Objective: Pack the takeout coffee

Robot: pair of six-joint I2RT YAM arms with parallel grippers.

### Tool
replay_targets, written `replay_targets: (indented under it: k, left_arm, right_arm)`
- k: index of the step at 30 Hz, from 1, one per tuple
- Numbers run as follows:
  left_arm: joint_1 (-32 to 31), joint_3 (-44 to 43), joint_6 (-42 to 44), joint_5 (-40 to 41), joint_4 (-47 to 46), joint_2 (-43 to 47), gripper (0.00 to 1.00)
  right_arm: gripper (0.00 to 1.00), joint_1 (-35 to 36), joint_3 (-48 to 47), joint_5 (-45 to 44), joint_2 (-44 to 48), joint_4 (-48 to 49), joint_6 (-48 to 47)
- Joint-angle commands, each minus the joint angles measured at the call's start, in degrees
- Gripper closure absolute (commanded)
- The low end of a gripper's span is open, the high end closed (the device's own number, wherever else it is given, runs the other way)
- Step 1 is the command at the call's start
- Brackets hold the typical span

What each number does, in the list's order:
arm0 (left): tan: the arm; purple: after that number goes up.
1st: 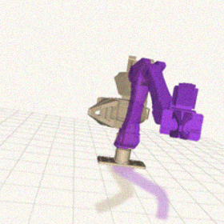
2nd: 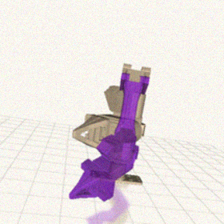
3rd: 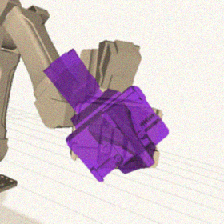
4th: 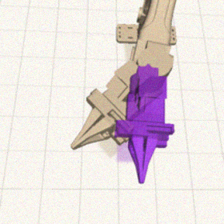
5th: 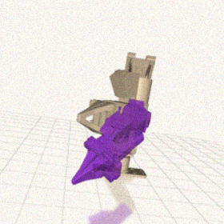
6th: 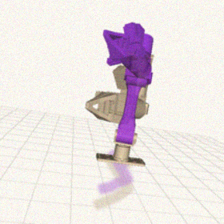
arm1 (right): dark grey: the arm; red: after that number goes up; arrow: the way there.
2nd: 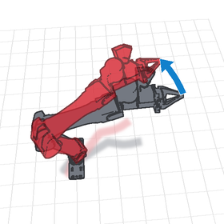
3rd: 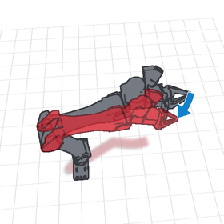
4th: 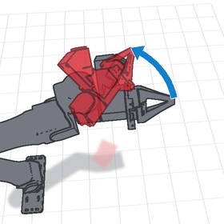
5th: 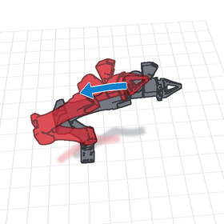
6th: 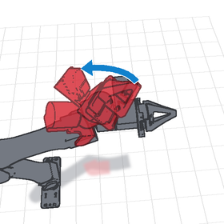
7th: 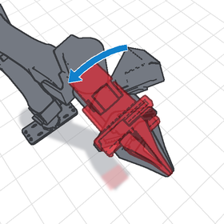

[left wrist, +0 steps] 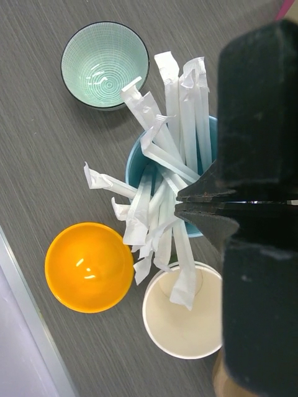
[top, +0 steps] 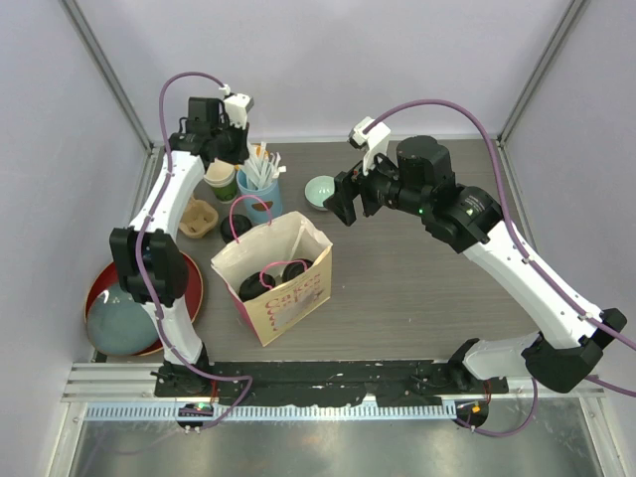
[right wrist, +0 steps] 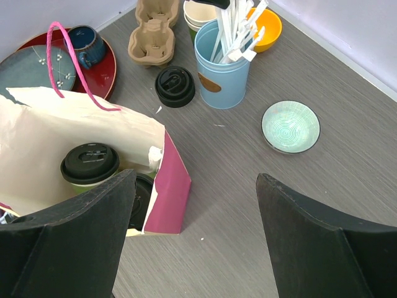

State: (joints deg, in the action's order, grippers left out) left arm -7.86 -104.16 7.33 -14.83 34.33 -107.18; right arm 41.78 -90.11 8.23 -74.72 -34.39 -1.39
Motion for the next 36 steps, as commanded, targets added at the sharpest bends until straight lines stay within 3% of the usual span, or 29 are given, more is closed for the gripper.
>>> replay_targets:
  k: [1, 10, 21, 27, 32, 36]
  left_arm:
    - [0.1, -2.8, -0.5, -1.8, 1.5, 4.3, 1.00]
    - [0.1, -4.3, 3.8, -2.7, 7.7, 13.0, 1.00]
    - [0.2, -19.3, 7.8, -5.6, 21.8, 16.9, 1.00]
    - [0.1, -27.0, 9.6, -8.9, 30.5, 21.1, 1.00]
    - [0.1, -28.1, 9.6, -12.7, 35.8, 24.1, 1.00]
    - [0.0, -28.3, 9.4, -16.2, 38.3, 26.0, 1.00]
  right_arm:
    - [0.16, 0.0, -0.8, 0.4, 1.9, 1.1, -0.5]
    - [0.16, 0.0, -0.2, 0.8, 2.6, 1.8, -0.5]
    - [0.18, 0.6, -3.9, 2.0, 2.2, 3.5, -3.7]
    - [0.20, 5.5, -13.5, 1.1, -7.0, 11.5, -10.5]
    - [0.20, 11.8, -18.2, 0.1, -14.3, 23.6, -19.5]
    - [0.20, 13.6, -24.2, 0.3, -22.8, 26.0, -21.9]
